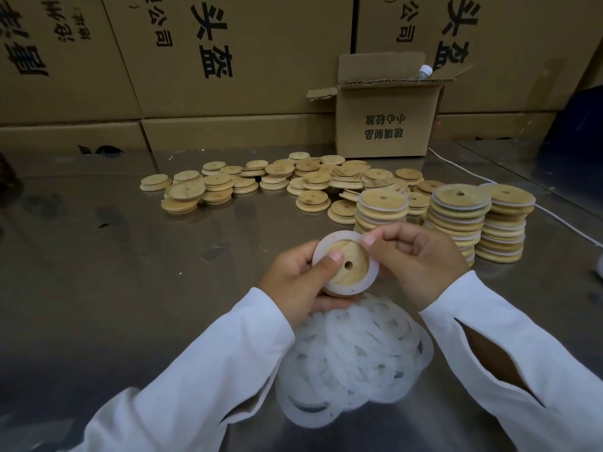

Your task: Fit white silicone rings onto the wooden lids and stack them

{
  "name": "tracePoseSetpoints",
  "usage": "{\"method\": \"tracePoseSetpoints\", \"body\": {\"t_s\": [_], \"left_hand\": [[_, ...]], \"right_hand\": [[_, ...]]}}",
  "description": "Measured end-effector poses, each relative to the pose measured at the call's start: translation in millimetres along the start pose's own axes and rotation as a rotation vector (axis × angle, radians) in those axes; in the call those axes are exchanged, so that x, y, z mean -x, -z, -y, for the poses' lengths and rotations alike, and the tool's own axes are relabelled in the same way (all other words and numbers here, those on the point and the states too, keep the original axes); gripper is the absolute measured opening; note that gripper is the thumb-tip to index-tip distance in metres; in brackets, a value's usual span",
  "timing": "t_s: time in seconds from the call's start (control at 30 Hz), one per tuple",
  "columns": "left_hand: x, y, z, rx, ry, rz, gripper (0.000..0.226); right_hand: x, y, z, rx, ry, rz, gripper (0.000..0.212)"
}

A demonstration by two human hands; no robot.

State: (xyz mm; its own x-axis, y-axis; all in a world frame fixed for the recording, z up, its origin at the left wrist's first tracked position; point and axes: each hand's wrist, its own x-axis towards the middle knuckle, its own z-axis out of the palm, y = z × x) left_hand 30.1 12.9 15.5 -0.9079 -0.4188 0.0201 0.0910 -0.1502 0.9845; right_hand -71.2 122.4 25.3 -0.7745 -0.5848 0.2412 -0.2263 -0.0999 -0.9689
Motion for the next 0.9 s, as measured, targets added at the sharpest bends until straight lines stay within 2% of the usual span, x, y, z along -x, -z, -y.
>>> {"method": "tracePoseSetpoints", "body": {"t_s": [0.37, 0.9], "left_hand": [[1.5, -1.9, -2.1, -0.044, -0.019, 0.047, 0.015], [2.7, -6.7, -0.9, -0.093, -0.047, 0.006, 0.013]], "right_hand": [[0.2, 1.1, 3.3, 0.059, 0.028, -0.037, 0.015], [0.4, 4.5, 7.0, 0.067, 0.047, -0.010, 0.017]]}}
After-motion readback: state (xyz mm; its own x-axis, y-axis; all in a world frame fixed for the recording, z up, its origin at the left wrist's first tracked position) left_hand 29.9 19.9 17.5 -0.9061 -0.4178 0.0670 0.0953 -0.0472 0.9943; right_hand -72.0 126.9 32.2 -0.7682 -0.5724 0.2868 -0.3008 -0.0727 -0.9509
